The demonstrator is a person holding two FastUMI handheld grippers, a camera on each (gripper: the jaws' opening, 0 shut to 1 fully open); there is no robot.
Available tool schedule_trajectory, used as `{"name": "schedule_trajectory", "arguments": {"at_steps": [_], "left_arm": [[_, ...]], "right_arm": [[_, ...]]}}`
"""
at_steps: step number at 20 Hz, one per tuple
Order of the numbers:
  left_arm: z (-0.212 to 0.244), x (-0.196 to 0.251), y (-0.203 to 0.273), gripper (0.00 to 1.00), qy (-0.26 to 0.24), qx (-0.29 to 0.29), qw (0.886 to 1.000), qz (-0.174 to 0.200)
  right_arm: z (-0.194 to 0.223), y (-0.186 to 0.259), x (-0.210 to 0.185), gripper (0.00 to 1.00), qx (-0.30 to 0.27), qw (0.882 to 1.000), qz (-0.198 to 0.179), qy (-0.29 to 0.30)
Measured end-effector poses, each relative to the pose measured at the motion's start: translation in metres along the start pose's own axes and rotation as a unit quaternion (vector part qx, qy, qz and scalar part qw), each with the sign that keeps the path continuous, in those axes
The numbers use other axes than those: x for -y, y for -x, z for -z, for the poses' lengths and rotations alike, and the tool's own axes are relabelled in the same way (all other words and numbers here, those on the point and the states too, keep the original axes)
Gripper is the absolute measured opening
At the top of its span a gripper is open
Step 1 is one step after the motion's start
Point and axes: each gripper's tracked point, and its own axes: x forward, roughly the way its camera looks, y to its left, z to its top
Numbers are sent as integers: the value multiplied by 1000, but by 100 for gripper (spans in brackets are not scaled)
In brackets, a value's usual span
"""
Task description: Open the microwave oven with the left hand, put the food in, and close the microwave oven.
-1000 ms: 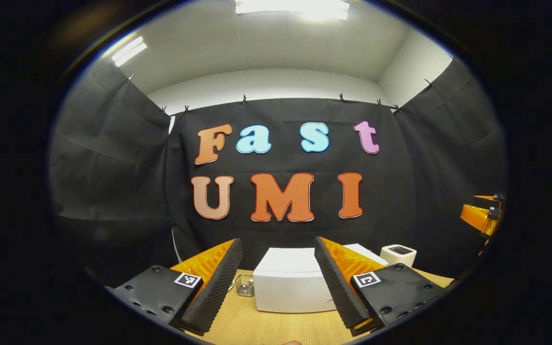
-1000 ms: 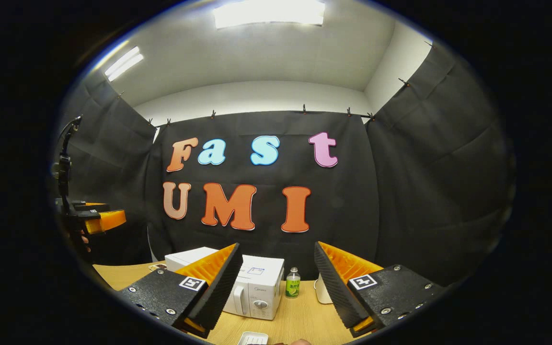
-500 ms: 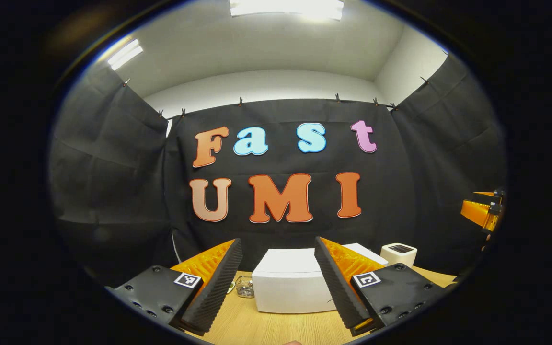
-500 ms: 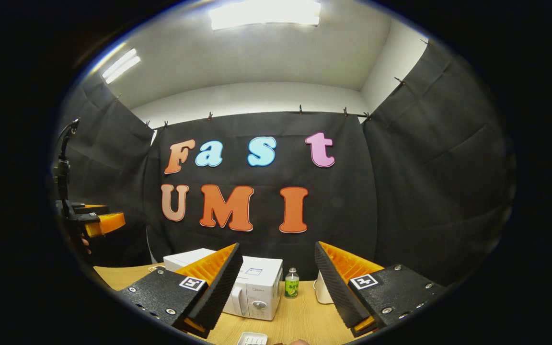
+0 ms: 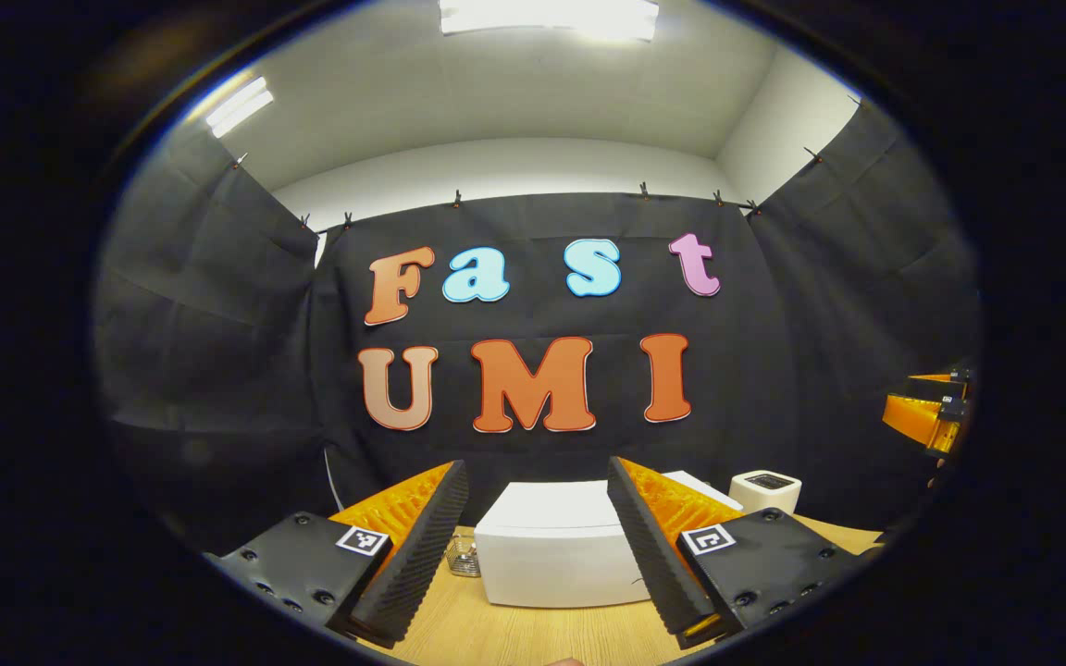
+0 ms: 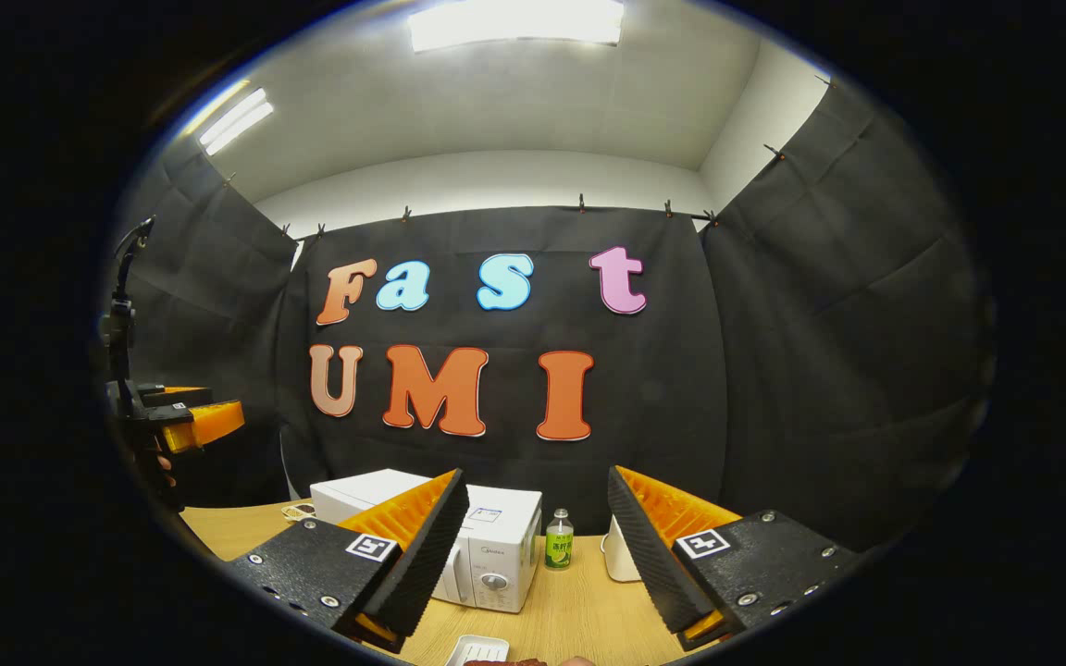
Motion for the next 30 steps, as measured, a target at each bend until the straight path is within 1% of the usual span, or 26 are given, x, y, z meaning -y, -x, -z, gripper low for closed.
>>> {"name": "schedule_trajectory", "arguments": {"at_steps": [5, 10, 11, 12, 14, 16, 18, 20, 22, 23, 25, 29, 30], "left_arm": [[10, 13, -6, 98, 4, -2, 1000, 6], [28, 36, -12, 97, 11, -10, 1000, 22], [32, 42, -13, 99, 13, -12, 1000, 26], [36, 48, -14, 97, 12, -14, 999, 30], [45, 62, -17, 99, 11, -15, 999, 42], [54, 79, -20, 97, 17, -16, 998, 55], [66, 93, -24, 98, 20, -18, 998, 65], [84, 109, -30, 99, 24, -28, 997, 74], [106, 126, -37, 97, 27, -44, 995, 83], [119, 135, -39, 99, 28, -53, 994, 88], [143, 150, -47, 99, 27, -69, 993, 94], [193, 179, -62, 98, 27, -103, 989, 102], [202, 184, -65, 99, 25, -108, 989, 101]], "right_arm": [[14, 3, 8, 94, -7, 1000, 1, -3], [36, 4, 15, 94, -22, 1000, -5, -7], [40, 4, 18, 94, -24, 1000, -5, -8], [45, 4, 20, 94, -28, 1000, -5, -8], [58, 4, 26, 94, -36, 999, -1, -7], [68, 6, 32, 94, -43, 999, 2, -9], [80, 9, 38, 94, -49, 999, 2, -17], [94, 10, 43, 94, -56, 998, 1, -23], [110, 10, 52, 94, -64, 998, 5, -23], [117, 10, 60, 94, -65, 998, 15, -20], [134, 12, 69, 94, -74, 997, 25, -13], [166, 18, 73, 94, -99, 994, 22, -28], [174, 20, 73, 94, -106, 994, 20, -34]]}}
